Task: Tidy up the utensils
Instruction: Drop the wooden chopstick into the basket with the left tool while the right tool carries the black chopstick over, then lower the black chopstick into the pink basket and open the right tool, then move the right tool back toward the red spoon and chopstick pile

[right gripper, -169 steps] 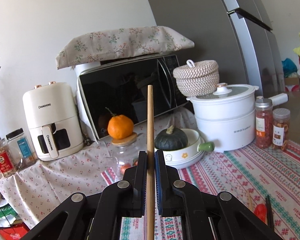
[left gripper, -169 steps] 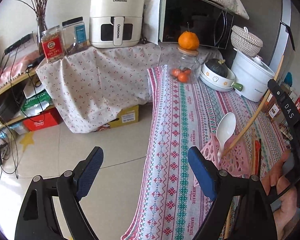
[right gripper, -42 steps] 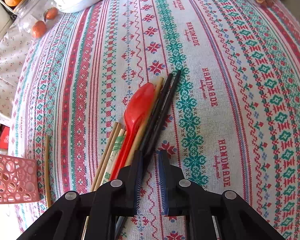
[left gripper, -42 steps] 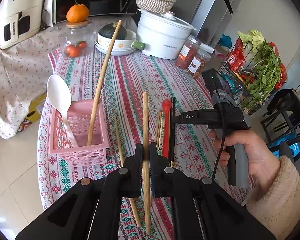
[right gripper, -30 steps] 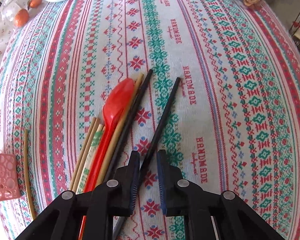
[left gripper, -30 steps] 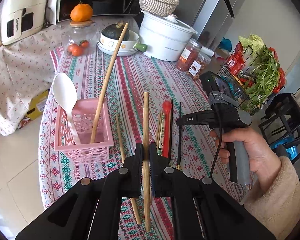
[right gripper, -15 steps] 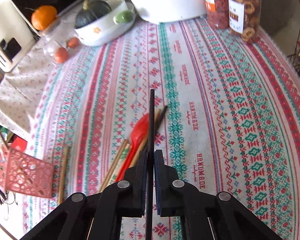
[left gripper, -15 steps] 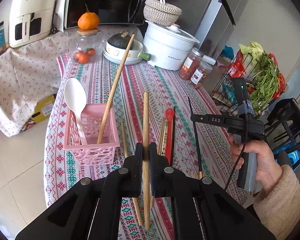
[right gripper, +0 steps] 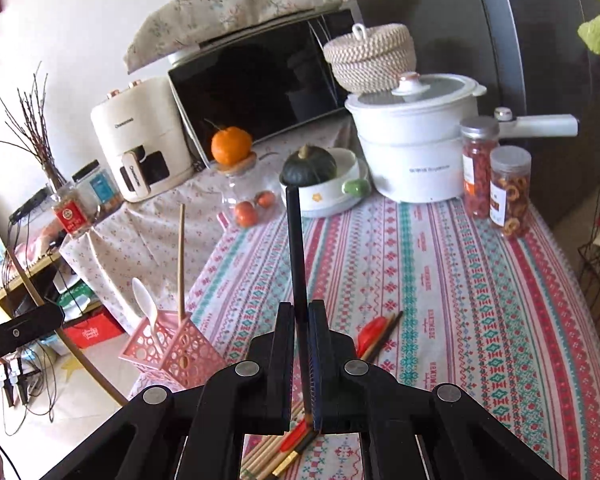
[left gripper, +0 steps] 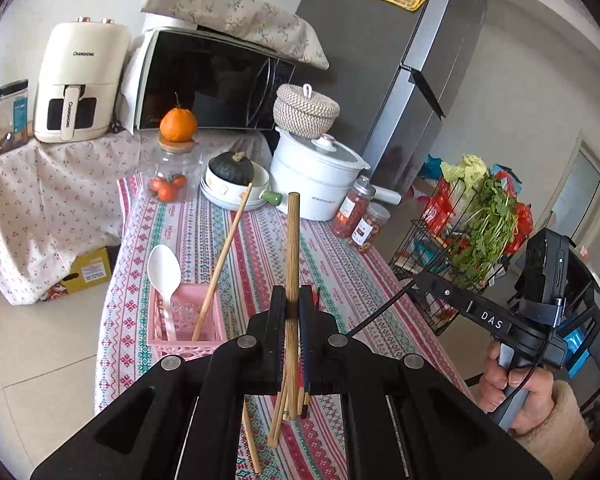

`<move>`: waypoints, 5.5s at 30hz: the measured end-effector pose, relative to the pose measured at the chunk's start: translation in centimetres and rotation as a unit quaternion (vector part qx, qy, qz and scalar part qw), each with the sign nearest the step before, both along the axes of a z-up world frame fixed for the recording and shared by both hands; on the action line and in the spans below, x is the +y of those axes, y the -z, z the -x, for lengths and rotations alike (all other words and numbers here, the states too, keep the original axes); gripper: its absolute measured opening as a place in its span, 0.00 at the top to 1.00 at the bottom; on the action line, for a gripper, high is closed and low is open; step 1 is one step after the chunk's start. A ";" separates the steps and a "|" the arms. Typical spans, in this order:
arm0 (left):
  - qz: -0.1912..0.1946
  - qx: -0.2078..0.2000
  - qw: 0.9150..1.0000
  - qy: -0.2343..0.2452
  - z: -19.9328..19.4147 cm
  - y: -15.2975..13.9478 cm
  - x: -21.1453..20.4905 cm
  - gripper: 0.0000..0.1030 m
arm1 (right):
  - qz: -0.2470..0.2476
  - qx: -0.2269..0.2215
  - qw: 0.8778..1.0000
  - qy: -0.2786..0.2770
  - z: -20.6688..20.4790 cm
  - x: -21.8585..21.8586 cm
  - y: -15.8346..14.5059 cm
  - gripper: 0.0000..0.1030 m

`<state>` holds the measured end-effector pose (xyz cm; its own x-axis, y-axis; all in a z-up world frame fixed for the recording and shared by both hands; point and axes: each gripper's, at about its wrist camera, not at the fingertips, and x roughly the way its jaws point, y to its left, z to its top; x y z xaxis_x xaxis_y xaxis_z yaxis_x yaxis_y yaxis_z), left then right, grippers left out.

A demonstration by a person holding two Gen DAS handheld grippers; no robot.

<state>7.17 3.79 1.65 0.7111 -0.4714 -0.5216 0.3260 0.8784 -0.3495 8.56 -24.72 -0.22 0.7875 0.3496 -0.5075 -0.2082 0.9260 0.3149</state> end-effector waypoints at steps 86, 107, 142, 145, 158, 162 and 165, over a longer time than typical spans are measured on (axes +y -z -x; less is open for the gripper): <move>-0.041 0.112 0.981 -0.156 -6.0 6.9 10.0 0.19 | -0.083 0.010 0.995 -0.062 -7.2 13.3 0.5 0.95; -0.038 0.133 0.977 -0.161 -6.0 6.8 9.8 0.18 | -0.119 0.051 0.990 -0.055 -7.5 11.0 1.1 0.55; -0.191 0.174 0.966 0.010 -1.0 11.5 -3.6 0.09 | 0.099 0.239 0.965 0.046 -6.2 -0.3 9.2 0.09; -0.194 0.174 0.965 0.030 -1.2 12.2 -4.7 0.09 | 0.088 0.256 0.962 0.041 -7.7 -0.7 10.9 0.09; -0.177 0.185 0.964 0.073 -2.5 13.1 -6.2 0.33 | 0.039 0.315 0.948 0.023 -12.2 0.1 15.5 0.68; -0.174 0.183 0.965 0.074 -2.5 12.9 -5.9 0.33 | 0.043 0.330 0.942 0.030 -13.1 0.7 16.5 0.75; -0.172 0.183 0.965 0.073 -2.4 12.8 -5.5 0.33 | 0.054 0.328 0.943 0.030 -13.5 1.1 16.6 0.76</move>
<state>9.53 -1.75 -11.15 0.3897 -0.3074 -0.8681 0.3647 0.9171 -0.1610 22.03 -23.63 -16.86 0.3080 0.2325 -0.9225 0.0526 0.9640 0.2605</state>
